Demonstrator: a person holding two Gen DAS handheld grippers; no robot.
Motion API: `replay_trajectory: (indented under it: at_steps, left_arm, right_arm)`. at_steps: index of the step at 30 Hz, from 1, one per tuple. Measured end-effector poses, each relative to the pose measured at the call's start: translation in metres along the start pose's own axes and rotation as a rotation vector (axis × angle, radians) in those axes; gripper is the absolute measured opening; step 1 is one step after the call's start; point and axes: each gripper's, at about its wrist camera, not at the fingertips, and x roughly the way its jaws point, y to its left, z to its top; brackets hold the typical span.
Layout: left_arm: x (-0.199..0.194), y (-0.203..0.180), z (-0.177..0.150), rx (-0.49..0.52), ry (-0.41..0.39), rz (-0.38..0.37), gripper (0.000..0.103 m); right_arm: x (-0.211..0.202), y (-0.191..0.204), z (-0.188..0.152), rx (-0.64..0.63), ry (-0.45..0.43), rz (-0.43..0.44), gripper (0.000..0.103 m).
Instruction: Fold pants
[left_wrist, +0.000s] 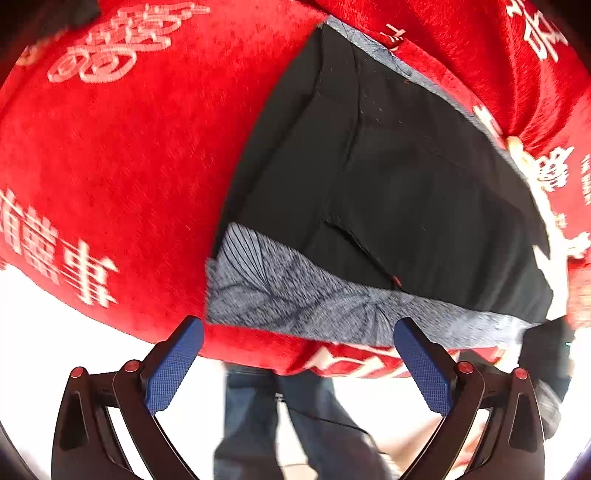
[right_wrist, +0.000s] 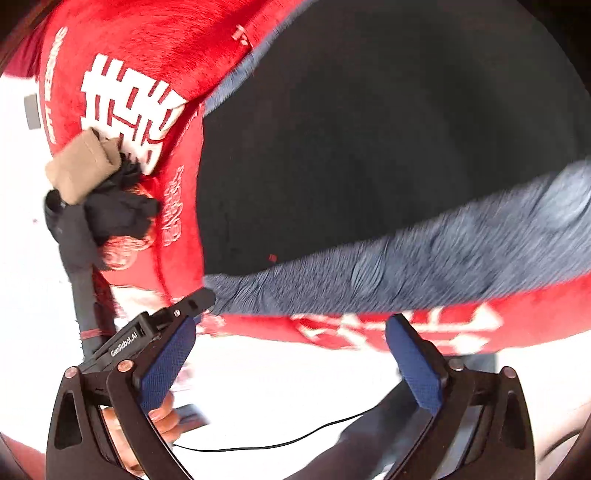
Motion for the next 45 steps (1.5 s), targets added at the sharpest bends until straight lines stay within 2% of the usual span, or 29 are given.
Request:
replay_trajectory:
  at_steps: [1, 3, 6, 9, 10, 11, 12, 13, 14, 15, 16, 17, 18, 20, 21, 22, 24, 26, 28, 32, 35, 36, 39, 42, 43, 44, 45]
  left_arm:
    - [0.003, 0.003, -0.005, -0.001, 0.0, -0.011, 0.103]
    - [0.01, 0.007, -0.012, -0.009, 0.017, -0.037, 0.103]
    - [0.021, 0.011, -0.017, -0.037, 0.037, -0.082, 0.103]
    - [0.035, 0.012, -0.013, -0.117, 0.069, -0.157, 0.103]
    - [0.039, 0.009, -0.008, -0.127, 0.074, -0.179, 0.103]
    - [0.04, 0.006, -0.004, -0.129, 0.064, -0.188, 0.103]
    - [0.044, 0.002, -0.002, -0.132, 0.053, -0.194, 0.103]
    - [0.044, -0.003, 0.005, -0.136, 0.034, -0.219, 0.096]
    - [0.044, -0.004, 0.006, -0.133, 0.021, -0.23, 0.08]
    - [0.047, -0.007, 0.009, -0.127, 0.02, -0.237, 0.07]
    - [0.048, -0.01, 0.012, -0.118, 0.021, -0.242, 0.05]
    - [0.05, -0.013, 0.015, -0.1, 0.025, -0.237, 0.048]
    - [0.051, -0.014, 0.016, -0.082, 0.021, -0.227, 0.048]
    - [0.052, -0.017, 0.017, -0.05, 0.029, -0.209, 0.048]
    - [0.053, -0.018, 0.018, -0.04, 0.033, -0.203, 0.048]
    - [0.052, -0.018, 0.018, -0.029, 0.036, -0.198, 0.048]
    - [0.053, -0.019, 0.018, -0.022, 0.043, -0.19, 0.048]
    - [0.055, -0.017, 0.019, -0.021, 0.047, -0.181, 0.048]
    - [0.061, -0.019, 0.022, -0.023, 0.06, -0.172, 0.048]
    - [0.07, -0.022, 0.028, -0.051, 0.075, -0.144, 0.048]
    - [0.065, -0.024, 0.027, -0.054, 0.063, -0.128, 0.048]
    - [0.065, -0.025, 0.026, -0.053, 0.062, -0.117, 0.048]
    - [0.07, -0.025, 0.027, -0.076, 0.075, -0.093, 0.048]
    - [0.072, -0.025, 0.029, -0.122, 0.088, -0.091, 0.048]
    - [0.071, -0.026, 0.029, -0.122, 0.085, -0.089, 0.043]
    - [0.067, -0.028, 0.029, -0.115, 0.074, -0.084, 0.029]
    - [0.062, -0.029, 0.03, -0.106, 0.072, -0.079, 0.027]
  right_arm:
    - [0.007, -0.005, -0.004, 0.021, 0.008, 0.022, 0.084]
    - [0.022, -0.017, -0.007, 0.058, 0.013, 0.05, 0.074]
    - [0.038, -0.031, -0.01, 0.102, -0.001, 0.101, 0.074]
    - [0.049, -0.037, -0.006, 0.157, -0.031, 0.184, 0.073]
    - [0.052, -0.038, -0.005, 0.186, -0.034, 0.211, 0.06]
    - [0.055, -0.037, -0.003, 0.209, -0.035, 0.238, 0.016]
    - [0.056, -0.035, -0.001, 0.213, -0.037, 0.243, 0.005]
    - [0.055, -0.033, 0.0, 0.207, -0.044, 0.246, 0.005]
    - [0.05, -0.025, 0.002, 0.18, -0.058, 0.262, 0.005]
    - [0.043, -0.016, 0.002, 0.144, -0.068, 0.286, 0.005]
    - [0.038, -0.009, 0.001, 0.111, -0.07, 0.296, 0.005]
    - [0.032, -0.004, 0.001, 0.083, -0.064, 0.3, 0.005]
    - [0.028, -0.002, 0.0, 0.068, -0.054, 0.3, 0.006]
    - [0.02, -0.004, -0.001, 0.047, -0.029, 0.236, 0.012]
    - [0.012, -0.012, -0.003, 0.05, -0.038, 0.19, 0.019]
    - [0.006, -0.02, -0.004, 0.054, -0.053, 0.169, 0.037]
    - [-0.015, -0.046, -0.011, 0.109, -0.108, 0.109, 0.053]
    - [-0.037, -0.075, -0.02, 0.183, -0.174, 0.102, 0.053]
    - [-0.052, -0.101, -0.026, 0.248, -0.221, 0.131, 0.053]
    - [-0.054, -0.134, -0.032, 0.398, -0.269, 0.303, 0.053]
    - [-0.058, -0.142, -0.043, 0.474, -0.295, 0.376, 0.053]
    - [-0.063, -0.144, -0.047, 0.478, -0.297, 0.368, 0.053]
    - [-0.078, -0.156, -0.048, 0.458, -0.28, 0.257, 0.053]
    - [-0.094, -0.168, -0.034, 0.467, -0.291, 0.284, 0.053]
    - [-0.095, -0.166, -0.028, 0.459, -0.285, 0.288, 0.053]
    - [-0.095, -0.167, -0.025, 0.46, -0.276, 0.295, 0.048]
    - [-0.094, -0.169, -0.022, 0.47, -0.265, 0.304, 0.036]
